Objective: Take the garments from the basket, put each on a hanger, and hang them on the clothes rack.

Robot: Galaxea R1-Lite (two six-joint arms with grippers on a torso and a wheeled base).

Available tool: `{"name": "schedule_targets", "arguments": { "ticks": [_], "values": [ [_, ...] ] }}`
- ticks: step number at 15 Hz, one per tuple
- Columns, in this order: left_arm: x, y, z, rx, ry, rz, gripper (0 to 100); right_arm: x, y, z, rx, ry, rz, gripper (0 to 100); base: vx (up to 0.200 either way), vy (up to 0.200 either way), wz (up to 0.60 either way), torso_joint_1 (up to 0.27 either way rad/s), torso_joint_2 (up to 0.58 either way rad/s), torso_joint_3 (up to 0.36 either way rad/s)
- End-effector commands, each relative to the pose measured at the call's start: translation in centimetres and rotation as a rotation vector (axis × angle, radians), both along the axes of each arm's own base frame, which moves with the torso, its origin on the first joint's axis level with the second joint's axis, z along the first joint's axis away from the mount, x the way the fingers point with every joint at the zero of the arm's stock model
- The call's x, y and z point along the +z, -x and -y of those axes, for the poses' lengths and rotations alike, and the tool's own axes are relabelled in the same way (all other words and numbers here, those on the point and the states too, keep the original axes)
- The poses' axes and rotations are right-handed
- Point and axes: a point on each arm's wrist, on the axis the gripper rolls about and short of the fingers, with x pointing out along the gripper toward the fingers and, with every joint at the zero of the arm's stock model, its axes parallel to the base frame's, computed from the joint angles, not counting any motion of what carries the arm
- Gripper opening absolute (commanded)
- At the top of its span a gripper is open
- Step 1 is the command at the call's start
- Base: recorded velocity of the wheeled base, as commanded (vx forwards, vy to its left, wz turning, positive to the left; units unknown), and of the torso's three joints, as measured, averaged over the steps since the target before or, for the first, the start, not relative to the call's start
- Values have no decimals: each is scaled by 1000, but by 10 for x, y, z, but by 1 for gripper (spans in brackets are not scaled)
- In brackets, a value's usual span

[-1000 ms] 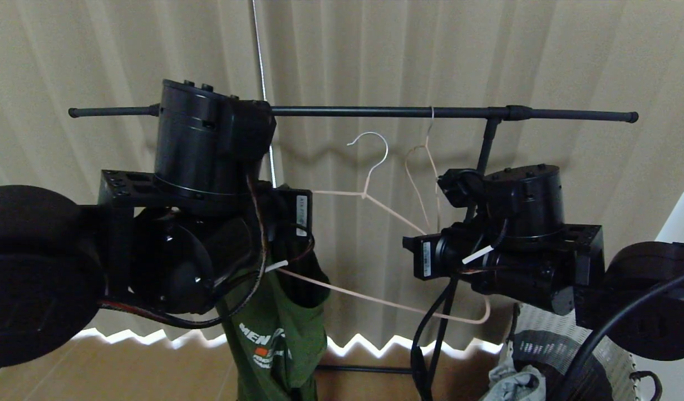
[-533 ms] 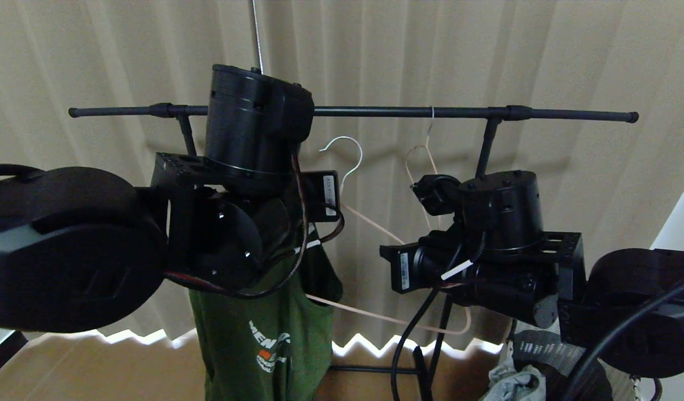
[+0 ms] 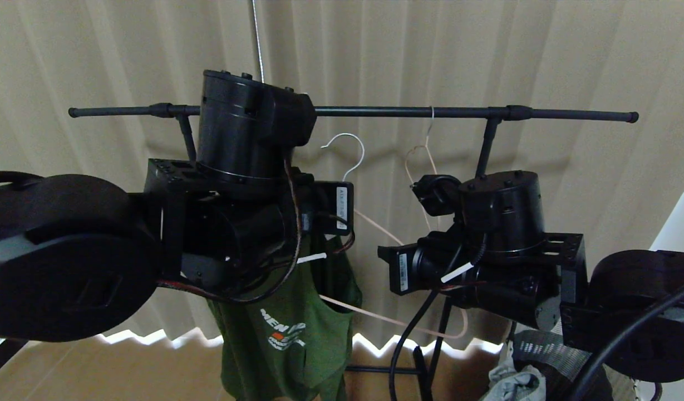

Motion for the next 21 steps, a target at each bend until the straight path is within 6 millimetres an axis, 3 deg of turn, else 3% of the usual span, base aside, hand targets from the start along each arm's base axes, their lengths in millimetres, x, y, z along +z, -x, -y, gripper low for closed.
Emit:
{"name": "schedule_targets", "arguments": {
  "ticks": [1, 8, 9, 14, 17, 21],
  "values": [
    [1, 8, -6, -80, 4, -9, 0, 1, 2, -2, 11, -3, 3, 0, 0, 0, 0, 0, 0, 0],
    [-10, 22, -26, -104, -56, -23, 0, 5, 4, -1, 9, -14, 15, 0, 0, 0, 0, 0, 0, 0],
    [-10, 23, -27, -104, -57, -24, 100, 5, 4, -1, 9, -16, 16, 0, 0, 0, 0, 0, 0, 0],
    [-7, 39, -44, -136, -54, 71, 100, 9, 2, 8, -30, -11, 30, 0, 0, 0, 0, 0, 0, 0],
    [-11, 51, -67, -240, -71, 196, 100, 12, -2, 16, -64, 2, 52, 0, 0, 0, 0, 0, 0, 0],
    [-12, 53, -95, -221, -111, 379, 100, 14, 1, 34, -85, 82, 138, 0, 0, 0, 0, 0, 0, 0]
  ]
}}
